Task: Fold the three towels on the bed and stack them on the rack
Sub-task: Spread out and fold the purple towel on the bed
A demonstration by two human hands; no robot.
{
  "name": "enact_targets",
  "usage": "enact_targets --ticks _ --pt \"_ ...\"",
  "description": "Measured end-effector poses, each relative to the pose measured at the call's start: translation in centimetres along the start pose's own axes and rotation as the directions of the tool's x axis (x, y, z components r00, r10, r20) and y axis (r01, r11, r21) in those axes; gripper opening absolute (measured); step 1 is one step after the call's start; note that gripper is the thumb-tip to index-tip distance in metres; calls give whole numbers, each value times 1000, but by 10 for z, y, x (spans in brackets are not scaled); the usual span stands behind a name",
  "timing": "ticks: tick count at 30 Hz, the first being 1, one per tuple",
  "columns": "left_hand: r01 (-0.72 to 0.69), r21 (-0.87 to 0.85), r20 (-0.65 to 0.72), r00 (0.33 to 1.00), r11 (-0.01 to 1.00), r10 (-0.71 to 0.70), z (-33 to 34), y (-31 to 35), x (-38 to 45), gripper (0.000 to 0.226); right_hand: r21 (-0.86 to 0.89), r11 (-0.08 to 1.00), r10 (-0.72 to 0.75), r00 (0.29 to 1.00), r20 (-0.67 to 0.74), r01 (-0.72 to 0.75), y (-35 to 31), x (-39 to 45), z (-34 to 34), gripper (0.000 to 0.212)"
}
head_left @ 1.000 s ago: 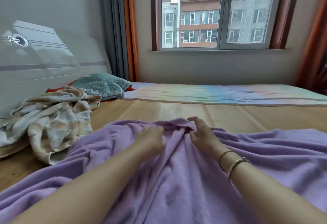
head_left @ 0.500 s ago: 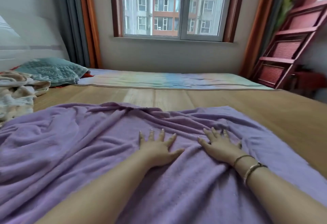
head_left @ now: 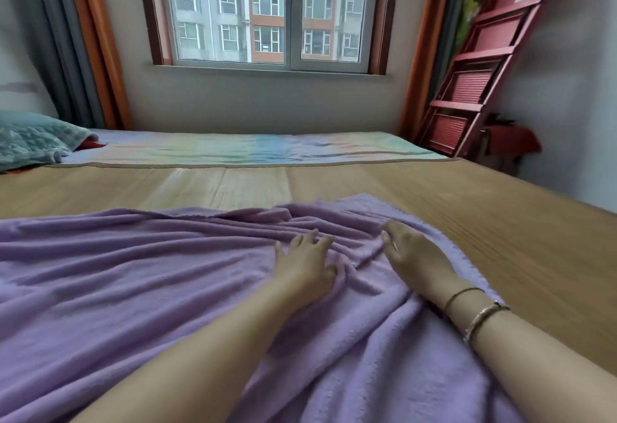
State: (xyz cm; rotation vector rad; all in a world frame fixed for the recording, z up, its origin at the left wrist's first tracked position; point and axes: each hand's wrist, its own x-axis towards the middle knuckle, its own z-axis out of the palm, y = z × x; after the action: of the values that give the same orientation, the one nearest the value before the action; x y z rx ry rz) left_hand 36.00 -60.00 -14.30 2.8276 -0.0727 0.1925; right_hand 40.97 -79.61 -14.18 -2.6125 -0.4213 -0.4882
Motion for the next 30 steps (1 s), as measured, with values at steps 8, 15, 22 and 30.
enact_targets --ticks 8,15,22,30 --pt "-219 -27 167 961 975 220 24 86 1 53 -70 975 221 919 325 -209 68 -30 -23 78" --pt "-200 79 257 951 977 174 51 126 33 63 -170 964 244 932 267 -204 131 -13 -49 60" --pt "-119 94 252 963 988 92 67 171 61 75 -320 938 233 928 290 -135 179 -7 -88 55" --pt "-431 -128 49 897 893 440 37 174 -5 52 -369 917 191 979 70 -152 133 -81 -114 52"
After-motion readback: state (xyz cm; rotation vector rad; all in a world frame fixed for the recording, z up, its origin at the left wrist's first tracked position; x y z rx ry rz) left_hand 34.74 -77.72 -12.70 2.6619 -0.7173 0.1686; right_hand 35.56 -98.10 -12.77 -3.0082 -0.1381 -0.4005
